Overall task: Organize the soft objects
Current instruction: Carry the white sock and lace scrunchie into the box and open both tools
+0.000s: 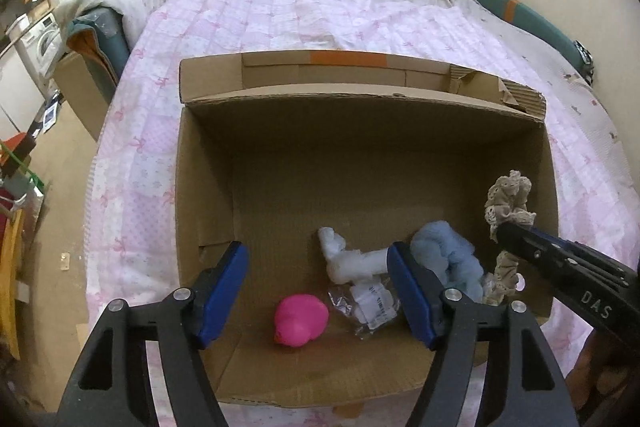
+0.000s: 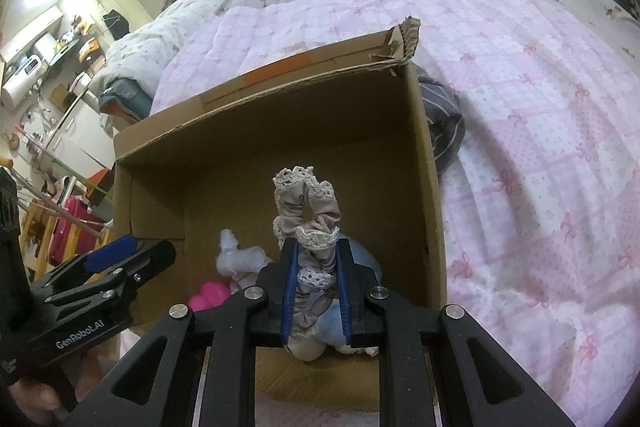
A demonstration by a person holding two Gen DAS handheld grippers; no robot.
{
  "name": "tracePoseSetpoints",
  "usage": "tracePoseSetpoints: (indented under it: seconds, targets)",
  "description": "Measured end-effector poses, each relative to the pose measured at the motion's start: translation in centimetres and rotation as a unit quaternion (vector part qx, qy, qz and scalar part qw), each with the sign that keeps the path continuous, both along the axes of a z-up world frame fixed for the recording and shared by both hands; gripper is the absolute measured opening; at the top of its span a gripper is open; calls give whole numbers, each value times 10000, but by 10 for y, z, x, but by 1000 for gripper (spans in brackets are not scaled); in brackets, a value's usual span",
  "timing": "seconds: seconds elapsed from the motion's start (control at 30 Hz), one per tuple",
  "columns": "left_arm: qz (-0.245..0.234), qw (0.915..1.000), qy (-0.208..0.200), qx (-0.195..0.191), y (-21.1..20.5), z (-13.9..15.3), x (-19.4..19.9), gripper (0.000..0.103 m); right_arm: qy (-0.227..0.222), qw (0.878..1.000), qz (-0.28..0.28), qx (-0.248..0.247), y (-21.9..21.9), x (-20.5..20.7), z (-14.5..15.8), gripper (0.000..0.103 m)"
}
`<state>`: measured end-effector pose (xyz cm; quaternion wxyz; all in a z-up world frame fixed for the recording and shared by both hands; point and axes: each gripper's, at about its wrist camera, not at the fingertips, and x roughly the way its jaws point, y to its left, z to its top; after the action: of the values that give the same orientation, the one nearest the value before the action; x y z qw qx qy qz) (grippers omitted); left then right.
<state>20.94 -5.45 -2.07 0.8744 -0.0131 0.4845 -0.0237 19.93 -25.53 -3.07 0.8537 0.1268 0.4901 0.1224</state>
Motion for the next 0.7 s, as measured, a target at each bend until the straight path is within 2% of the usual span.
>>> tracePoseSetpoints:
  seconds: [0.1,0.13,0.2,0.23,0.27,0.33,0.7]
  targets:
    - [56,10000,-22,17,2,1,0,69,-73,10000,26,61,2,-1,2,22]
    - [68,10000,-32,13,3,2,0,69,-104,9999,31,76,2,-1,3,28]
    - [89,9999,-56,23,4,2,0,69,-123,9998,1,153,1,-1,4,47]
    - [90,9999,-65,37,4,3,-1,69,-133,9997,-61,214,-1,-1,5,74]
    - [91,9999,-72,49,4,3,-1,69,-192,9993,-159,270,-3,-1,6,82]
    - [91,9999,-89,83,4,2,-1,69,-239,9989,-296,256,-8,-2,7,82]
    - [177,9997,-126,148,6,6,-5,69,-158,9991,-260,292,-7,-1,7,82]
